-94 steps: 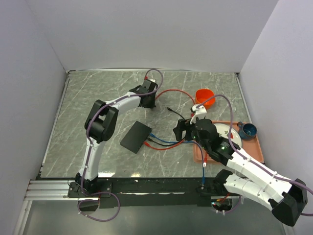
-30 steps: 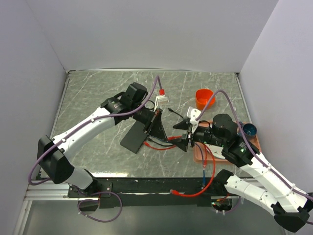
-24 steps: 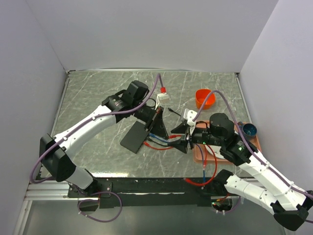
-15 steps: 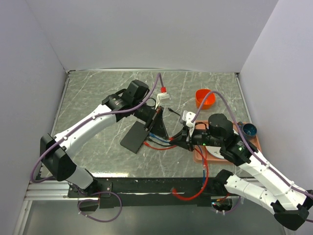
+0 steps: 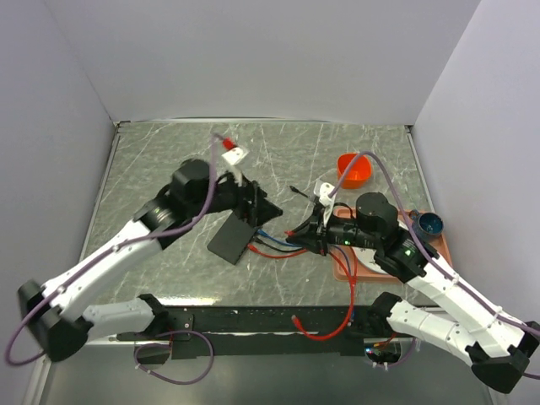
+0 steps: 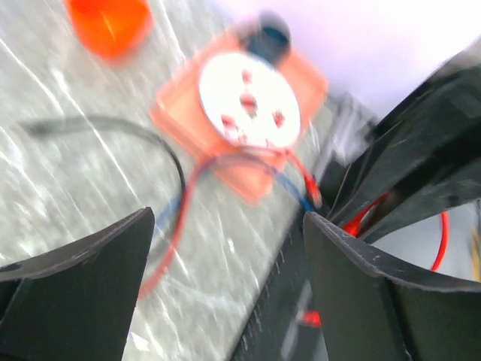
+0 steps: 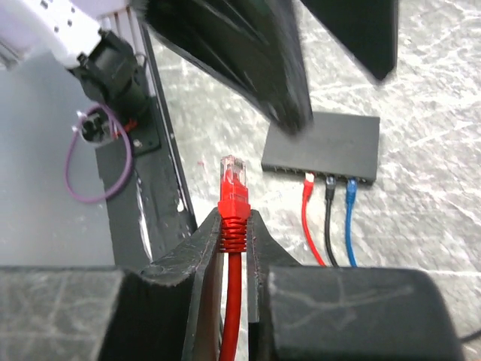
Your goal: Insert the plug into the switch port
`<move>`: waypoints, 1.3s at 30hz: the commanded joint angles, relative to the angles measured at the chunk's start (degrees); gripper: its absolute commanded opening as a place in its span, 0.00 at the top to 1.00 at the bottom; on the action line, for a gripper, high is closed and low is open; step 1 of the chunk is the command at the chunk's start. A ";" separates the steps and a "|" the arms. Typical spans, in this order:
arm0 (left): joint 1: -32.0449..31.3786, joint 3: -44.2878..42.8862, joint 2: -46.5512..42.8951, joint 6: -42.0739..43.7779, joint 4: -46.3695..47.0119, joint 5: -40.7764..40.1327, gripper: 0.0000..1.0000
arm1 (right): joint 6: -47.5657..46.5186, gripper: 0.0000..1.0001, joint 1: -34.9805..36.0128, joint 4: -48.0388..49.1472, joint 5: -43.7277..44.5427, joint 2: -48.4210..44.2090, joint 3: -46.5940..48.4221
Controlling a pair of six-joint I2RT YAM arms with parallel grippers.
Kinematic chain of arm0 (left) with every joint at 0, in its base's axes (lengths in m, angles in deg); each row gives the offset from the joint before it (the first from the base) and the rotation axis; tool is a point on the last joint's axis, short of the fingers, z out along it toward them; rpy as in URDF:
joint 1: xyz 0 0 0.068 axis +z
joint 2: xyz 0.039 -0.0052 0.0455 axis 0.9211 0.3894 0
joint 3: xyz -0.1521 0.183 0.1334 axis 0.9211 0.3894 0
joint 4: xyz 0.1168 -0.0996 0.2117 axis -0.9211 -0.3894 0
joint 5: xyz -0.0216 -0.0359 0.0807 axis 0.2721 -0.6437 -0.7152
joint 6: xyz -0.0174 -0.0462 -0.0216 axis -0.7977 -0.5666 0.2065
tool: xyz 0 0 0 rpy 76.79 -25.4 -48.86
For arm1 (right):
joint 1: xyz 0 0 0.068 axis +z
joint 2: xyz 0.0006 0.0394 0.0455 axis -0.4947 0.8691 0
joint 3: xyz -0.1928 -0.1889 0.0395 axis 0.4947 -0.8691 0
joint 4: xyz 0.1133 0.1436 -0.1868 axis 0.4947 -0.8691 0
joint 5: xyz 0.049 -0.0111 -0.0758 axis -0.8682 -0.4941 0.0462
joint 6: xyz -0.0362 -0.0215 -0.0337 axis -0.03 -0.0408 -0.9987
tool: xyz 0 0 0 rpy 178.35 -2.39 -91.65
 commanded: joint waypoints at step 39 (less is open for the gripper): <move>-1.18 8.34 -14.26 -0.36 22.54 17.45 0.42 | 41.71 1.00 -16.04 59.25 -48.58 14.42 -2.60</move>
